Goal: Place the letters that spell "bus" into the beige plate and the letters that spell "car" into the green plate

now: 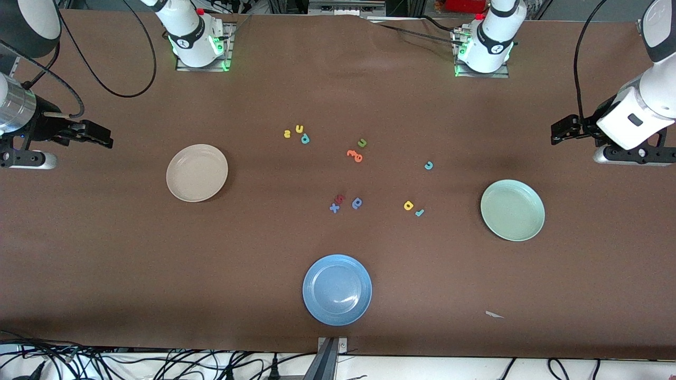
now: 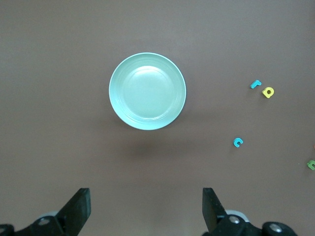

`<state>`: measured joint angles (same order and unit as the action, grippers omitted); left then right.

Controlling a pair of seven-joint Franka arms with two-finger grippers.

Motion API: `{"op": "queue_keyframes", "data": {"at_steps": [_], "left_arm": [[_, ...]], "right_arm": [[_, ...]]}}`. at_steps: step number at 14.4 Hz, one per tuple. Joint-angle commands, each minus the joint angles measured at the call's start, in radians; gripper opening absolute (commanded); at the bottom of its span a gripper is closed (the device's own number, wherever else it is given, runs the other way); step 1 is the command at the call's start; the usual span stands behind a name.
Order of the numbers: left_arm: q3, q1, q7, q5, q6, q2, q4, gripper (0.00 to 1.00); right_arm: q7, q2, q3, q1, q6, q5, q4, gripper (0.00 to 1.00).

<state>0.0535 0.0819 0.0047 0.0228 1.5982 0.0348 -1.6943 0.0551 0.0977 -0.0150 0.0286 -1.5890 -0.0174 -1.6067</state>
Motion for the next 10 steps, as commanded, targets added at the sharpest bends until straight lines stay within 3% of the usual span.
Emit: {"op": "queue_keyframes", "data": {"at_steps": [1, 10], "left_arm": [[0.002, 0.002, 0.003, -0.026, -0.009, -0.004, 0.011, 1.0], [0.002, 0.002, 0.003, -0.026, -0.009, -0.004, 0.01, 1.0]], "right_arm": [[0.008, 0.016, 0.004, 0.002, 0.021, -0.004, 0.034, 1.0], [0.011, 0.016, 0.015, 0.002, 0.017, -0.003, 0.034, 1.0]]}}
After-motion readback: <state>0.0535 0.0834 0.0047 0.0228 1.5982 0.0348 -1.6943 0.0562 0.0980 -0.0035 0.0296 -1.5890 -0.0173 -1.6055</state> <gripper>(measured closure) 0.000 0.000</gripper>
